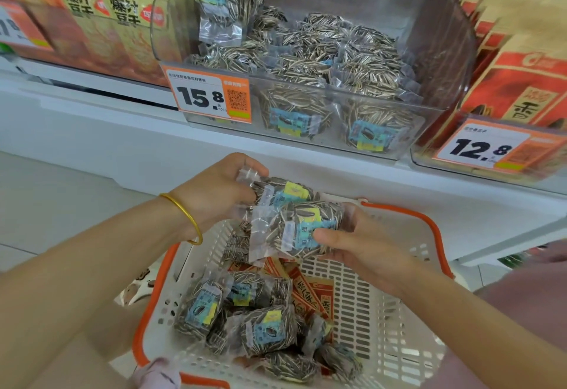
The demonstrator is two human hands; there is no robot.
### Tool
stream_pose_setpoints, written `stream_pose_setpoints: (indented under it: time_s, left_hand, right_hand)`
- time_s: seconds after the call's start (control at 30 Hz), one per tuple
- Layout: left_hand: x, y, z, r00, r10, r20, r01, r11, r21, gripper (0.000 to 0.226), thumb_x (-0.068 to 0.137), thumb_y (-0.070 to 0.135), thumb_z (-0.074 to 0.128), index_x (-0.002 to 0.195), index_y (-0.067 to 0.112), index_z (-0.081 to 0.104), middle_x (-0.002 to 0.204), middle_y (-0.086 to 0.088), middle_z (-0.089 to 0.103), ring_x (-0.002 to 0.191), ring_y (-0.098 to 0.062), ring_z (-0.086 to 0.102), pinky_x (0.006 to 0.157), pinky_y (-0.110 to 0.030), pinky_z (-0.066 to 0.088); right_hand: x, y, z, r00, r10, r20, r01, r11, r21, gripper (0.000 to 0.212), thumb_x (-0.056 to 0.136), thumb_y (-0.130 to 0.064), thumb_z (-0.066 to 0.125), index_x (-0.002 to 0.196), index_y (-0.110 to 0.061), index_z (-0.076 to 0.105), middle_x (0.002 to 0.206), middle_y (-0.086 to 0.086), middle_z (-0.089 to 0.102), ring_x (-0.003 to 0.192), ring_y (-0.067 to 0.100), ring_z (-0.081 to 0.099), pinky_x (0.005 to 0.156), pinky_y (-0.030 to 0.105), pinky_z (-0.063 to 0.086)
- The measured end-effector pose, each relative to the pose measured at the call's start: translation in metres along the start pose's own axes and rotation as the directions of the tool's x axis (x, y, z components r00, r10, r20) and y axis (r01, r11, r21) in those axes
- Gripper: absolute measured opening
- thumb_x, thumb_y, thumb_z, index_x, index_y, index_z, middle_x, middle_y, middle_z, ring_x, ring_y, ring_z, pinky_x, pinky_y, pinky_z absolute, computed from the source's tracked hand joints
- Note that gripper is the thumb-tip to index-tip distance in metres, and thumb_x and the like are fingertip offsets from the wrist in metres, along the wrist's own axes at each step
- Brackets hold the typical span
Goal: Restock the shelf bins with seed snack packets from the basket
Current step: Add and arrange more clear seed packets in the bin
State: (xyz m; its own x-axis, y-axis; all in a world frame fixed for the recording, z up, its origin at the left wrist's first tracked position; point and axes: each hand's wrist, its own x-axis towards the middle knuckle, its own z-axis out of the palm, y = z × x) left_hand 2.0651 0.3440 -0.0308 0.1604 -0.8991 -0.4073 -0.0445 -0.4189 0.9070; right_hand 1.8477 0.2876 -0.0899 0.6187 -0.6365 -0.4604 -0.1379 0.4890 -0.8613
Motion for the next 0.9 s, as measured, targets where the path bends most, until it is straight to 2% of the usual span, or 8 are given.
stream_pose_setpoints:
  time_s: [0.13,0.23,0.3,0.37,0.43,0.53,0.77,0.9]
  left_hand:
    - [-0.007,0.006,0.002,0.998,0.004,0.058,0.0,0.997,-0.078,0.033,0.085,-0.016,0.044,0.086,0.015,0.055,0.098,-0.009,0.053,0.073,-0.018,0.056,0.062,-0.027,0.052]
    - [-0.015,0.014,-0.004,0.999,0.001,0.048,0.007,0.986,-0.168,0.012,0.072,0.012,0.064,0.078,0.014,0.054,0.084,-0.006,0.056,0.066,-0.015,0.057,0.061,-0.03,0.054]
    - [-0.02,0.018,-0.015,0.993,0.087,0.077,-0.094,0.991,0.096,0.045,0.055,0.049,0.074,0.087,0.025,0.053,0.093,0.002,0.057,0.081,-0.011,0.061,0.077,-0.033,0.053]
    - [-0.027,0.028,-0.021,0.966,0.205,0.159,-0.253,0.876,0.41,0.071,0.048,0.064,0.073,0.109,0.042,0.044,0.108,0.01,0.053,0.099,-0.005,0.059,0.087,-0.026,0.049]
    - [-0.034,0.04,-0.024,0.935,0.29,0.205,-0.354,0.807,0.473,0.09,0.052,0.057,0.083,0.123,0.048,0.029,0.115,0.023,0.047,0.105,0.006,0.054,0.087,-0.012,0.045]
    - [-0.032,0.056,-0.027,0.875,0.46,0.149,-0.478,0.775,0.414,0.081,0.055,0.044,0.077,0.127,0.03,0.041,0.113,0.022,0.055,0.101,0.009,0.057,0.081,-0.011,0.047]
    - [-0.016,0.087,-0.049,0.771,0.622,-0.137,-0.592,0.779,0.206,0.069,0.055,0.037,0.078,0.116,0.029,0.047,0.099,0.019,0.061,0.084,0.012,0.061,0.07,-0.009,0.048]
    - [-0.003,0.1,-0.068,0.718,0.674,-0.172,-0.572,0.713,0.405,0.095,0.059,0.059,0.075,0.138,0.022,0.038,0.127,0.009,0.054,0.113,-0.001,0.054,0.096,-0.024,0.045]
  right_hand:
    - [-0.003,-0.003,0.009,0.996,-0.092,-0.006,0.092,0.995,-0.029,0.103,0.046,-0.03,0.091,0.134,-0.019,0.037,0.124,0.007,0.062,0.111,0.023,0.062,0.096,0.045,0.049]
    - [-0.011,-0.015,0.017,0.986,-0.164,0.014,0.164,0.986,-0.021,0.09,0.05,-0.026,0.084,0.13,-0.021,0.043,0.123,0.008,0.063,0.11,0.026,0.063,0.098,0.049,0.047]
    - [-0.018,-0.031,0.024,0.969,-0.245,-0.02,0.243,0.967,-0.078,0.083,0.049,-0.029,0.083,0.124,-0.025,0.048,0.117,0.003,0.066,0.107,0.023,0.065,0.095,0.05,0.049]
    - [-0.023,-0.055,0.034,0.936,-0.349,-0.037,0.335,0.92,-0.201,0.08,0.046,-0.033,0.088,0.118,-0.034,0.051,0.115,-0.005,0.066,0.104,0.014,0.066,0.089,0.041,0.054]
    - [-0.024,-0.084,0.047,0.901,-0.434,-0.02,0.4,0.846,-0.353,0.079,0.046,-0.039,0.091,0.114,-0.04,0.052,0.118,-0.009,0.064,0.103,0.008,0.065,0.088,0.035,0.053]
    - [-0.019,-0.122,0.066,0.829,-0.559,0.02,0.507,0.735,-0.451,0.082,0.046,-0.034,0.091,0.119,-0.038,0.053,0.115,-0.008,0.064,0.104,0.01,0.064,0.09,0.035,0.052]
    - [0.006,-0.176,0.098,0.764,-0.64,0.085,0.645,0.76,-0.081,0.1,0.057,-0.019,0.081,0.141,-0.038,0.03,0.116,-0.01,0.066,0.105,0.017,0.066,0.086,0.037,0.055]
    - [0.039,-0.206,0.114,0.709,-0.702,0.063,0.696,0.683,-0.22,0.07,0.061,-0.025,0.084,0.12,-0.037,0.049,0.13,-0.006,0.054,0.116,0.017,0.059,0.095,0.042,0.051]
